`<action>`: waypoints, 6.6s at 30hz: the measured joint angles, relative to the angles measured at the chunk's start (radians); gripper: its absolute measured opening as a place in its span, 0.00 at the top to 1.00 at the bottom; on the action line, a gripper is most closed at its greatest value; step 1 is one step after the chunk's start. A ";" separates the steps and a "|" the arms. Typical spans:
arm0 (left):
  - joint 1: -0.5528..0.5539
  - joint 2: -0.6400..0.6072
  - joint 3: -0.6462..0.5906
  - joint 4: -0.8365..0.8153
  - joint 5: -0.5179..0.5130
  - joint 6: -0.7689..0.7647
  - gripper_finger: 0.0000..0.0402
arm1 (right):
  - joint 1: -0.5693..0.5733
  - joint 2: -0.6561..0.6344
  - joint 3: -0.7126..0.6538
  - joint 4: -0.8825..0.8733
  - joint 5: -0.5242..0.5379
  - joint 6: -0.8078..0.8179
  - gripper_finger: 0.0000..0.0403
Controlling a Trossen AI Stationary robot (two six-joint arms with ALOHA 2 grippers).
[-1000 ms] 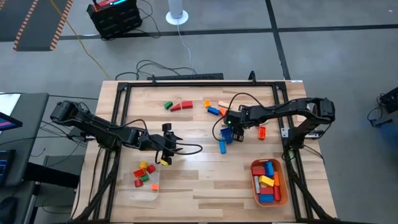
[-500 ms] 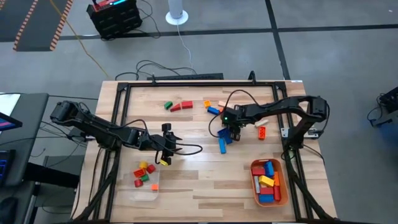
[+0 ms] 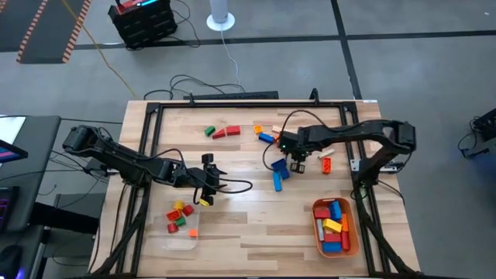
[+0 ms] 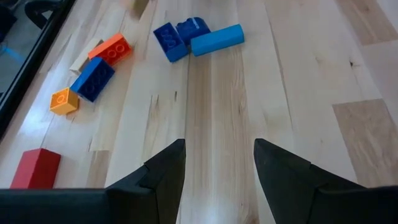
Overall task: Sort blocks by size
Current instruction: Put the large brown block into the orange bin, then put the large orange game piece into the orange bin, then put the large brown block into the orange bin
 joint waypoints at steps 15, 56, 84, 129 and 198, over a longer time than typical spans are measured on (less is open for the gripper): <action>0.000 0.000 0.000 -0.020 0.000 -0.053 0.54 | 0.669 -0.255 0.003 -0.275 -0.176 0.848 0.80; 0.000 0.000 0.000 -0.029 -0.001 -0.014 0.54 | 0.300 -0.373 -0.283 -0.331 0.096 1.141 0.41; 0.000 0.000 0.000 -0.046 0.000 -0.038 0.54 | 0.091 -0.286 -0.417 -0.104 0.087 1.159 0.34; 0.000 0.000 0.000 -0.058 0.000 -0.077 0.54 | 1.083 -0.425 -0.217 -0.065 -0.183 1.797 0.46; 0.000 0.000 0.000 -0.082 -0.001 -0.034 0.54 | -0.093 0.038 -0.011 -0.538 -0.011 -0.048 0.80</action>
